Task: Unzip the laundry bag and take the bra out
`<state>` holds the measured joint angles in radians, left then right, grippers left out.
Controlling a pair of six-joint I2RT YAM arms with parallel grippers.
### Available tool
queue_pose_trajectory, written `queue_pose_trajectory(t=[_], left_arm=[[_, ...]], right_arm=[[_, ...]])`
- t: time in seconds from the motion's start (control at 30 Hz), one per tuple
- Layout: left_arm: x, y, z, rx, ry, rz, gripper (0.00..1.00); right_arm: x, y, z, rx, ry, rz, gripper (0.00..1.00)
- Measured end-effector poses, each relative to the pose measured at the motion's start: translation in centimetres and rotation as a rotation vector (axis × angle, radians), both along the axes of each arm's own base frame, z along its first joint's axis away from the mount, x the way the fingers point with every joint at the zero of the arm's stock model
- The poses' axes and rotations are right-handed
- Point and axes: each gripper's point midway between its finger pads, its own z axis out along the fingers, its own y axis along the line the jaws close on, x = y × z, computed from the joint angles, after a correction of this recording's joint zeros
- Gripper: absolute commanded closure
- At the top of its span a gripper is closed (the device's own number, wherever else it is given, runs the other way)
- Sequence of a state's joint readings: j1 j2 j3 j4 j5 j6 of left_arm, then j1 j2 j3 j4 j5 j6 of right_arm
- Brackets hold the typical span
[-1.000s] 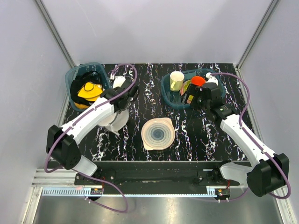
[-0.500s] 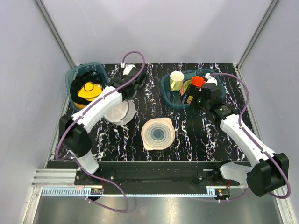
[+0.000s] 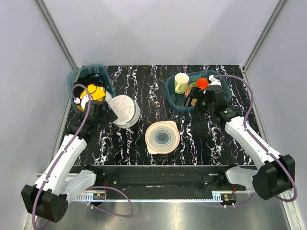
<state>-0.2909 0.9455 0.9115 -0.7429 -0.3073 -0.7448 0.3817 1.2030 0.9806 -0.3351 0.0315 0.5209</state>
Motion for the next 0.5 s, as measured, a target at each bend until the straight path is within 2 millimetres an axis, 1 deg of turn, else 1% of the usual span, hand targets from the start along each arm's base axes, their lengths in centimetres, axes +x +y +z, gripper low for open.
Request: queue_pose_trajectory(t=[0.07,0.13,0.3,0.4,0.5], left_arm=[[-0.7,-0.1,-1.8,-0.031,0.017,0.007,0.01],[-1.1,-0.3,-2.9,-0.057,0.015,0.017,0.01],[-0.3,-0.8,-4.6,-0.122,-0.102,0.023,0.01],[-0.1,-0.8,-6.6,-0.151,-0.145,0.029,0.04],[0.2,-0.8,-7.9,-0.17,-0.153,0.03,0.05]], right_arm=[[0.0,0.1,-0.2,0.002,0.006,0.005,0.0],[0.0,0.2,-0.3,0.003,0.009,0.01,0.0],[-0.1,0.4,-0.3,0.009,0.011,0.019,0.0],[-0.1,0.6,-0.2,0.016,0.01,0.029,0.0],[-0.2,0.7,-0.4,0.019,0.015,0.035,0.0]])
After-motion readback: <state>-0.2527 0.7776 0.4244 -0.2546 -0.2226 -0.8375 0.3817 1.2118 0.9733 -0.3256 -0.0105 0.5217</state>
